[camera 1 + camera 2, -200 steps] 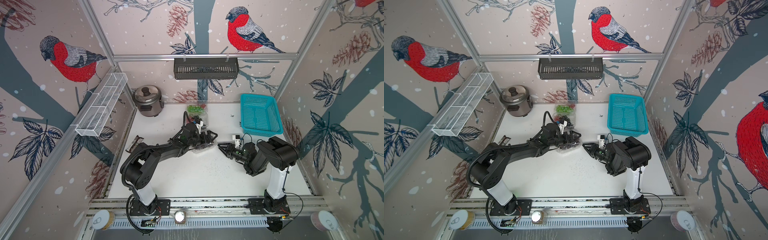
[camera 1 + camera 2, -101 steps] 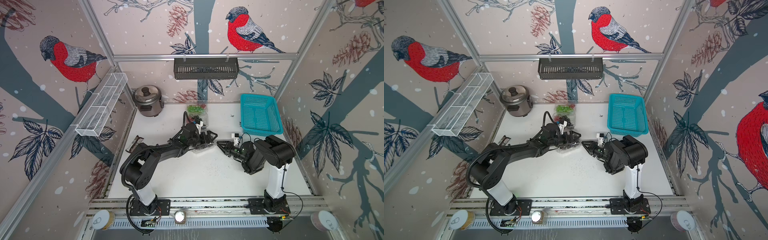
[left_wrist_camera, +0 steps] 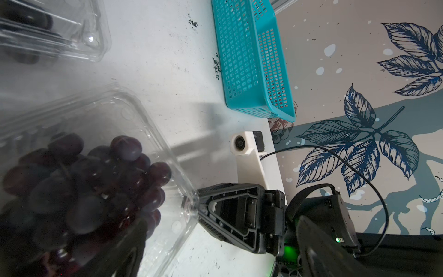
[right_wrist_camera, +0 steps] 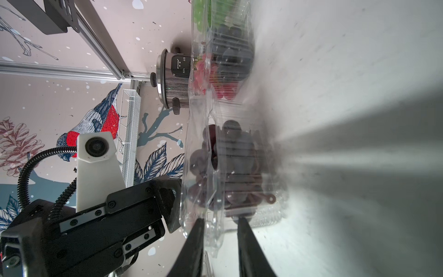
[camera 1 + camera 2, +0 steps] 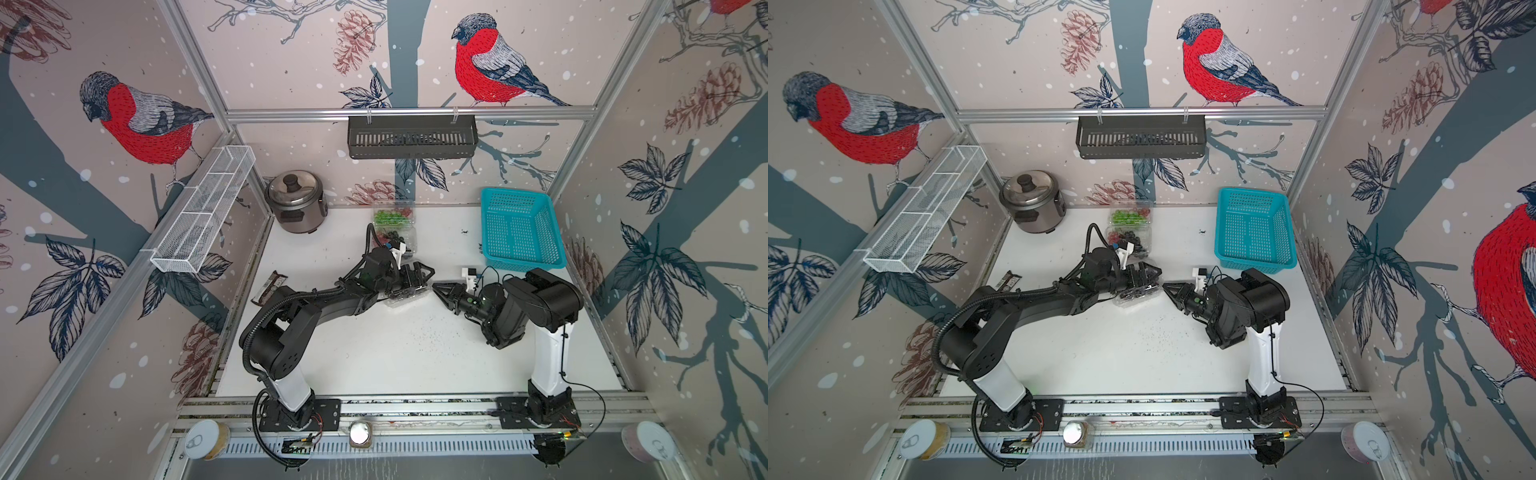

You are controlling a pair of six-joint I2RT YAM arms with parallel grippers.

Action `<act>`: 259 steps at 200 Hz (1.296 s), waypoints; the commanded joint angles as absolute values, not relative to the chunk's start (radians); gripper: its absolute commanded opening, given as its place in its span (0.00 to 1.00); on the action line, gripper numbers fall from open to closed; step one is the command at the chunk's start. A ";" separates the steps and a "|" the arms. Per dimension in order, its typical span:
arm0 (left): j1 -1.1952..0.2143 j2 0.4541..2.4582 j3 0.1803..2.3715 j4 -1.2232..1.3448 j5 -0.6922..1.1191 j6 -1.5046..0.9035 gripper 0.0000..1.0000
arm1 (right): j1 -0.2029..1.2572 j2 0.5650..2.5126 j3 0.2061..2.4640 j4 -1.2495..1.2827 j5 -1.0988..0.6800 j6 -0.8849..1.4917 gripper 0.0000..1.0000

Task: Pack grapes into containers
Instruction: Close the packing box at the center of the board.

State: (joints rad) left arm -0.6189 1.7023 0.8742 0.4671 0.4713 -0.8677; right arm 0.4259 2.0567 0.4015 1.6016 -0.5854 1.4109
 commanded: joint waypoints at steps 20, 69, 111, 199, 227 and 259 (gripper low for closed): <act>-0.620 1.700 0.870 0.486 0.475 -0.868 0.97 | 0.431 2.066 0.410 1.690 -0.562 1.433 0.24; -0.620 1.706 0.868 0.487 0.477 -0.868 0.97 | 0.438 2.077 0.410 1.689 -0.542 1.447 0.19; -0.619 1.704 0.866 0.489 0.477 -0.867 0.97 | 0.446 2.081 0.406 1.690 -0.529 1.457 0.17; -0.617 1.703 0.858 0.494 0.478 -0.867 0.97 | 0.452 2.085 0.396 1.686 -0.508 1.457 0.14; -0.617 1.705 0.857 0.494 0.479 -0.867 0.97 | 0.452 2.086 0.393 1.686 -0.503 1.455 0.13; -0.615 1.707 0.857 0.494 0.479 -0.868 0.97 | 0.452 2.084 0.389 1.685 -0.501 1.452 0.12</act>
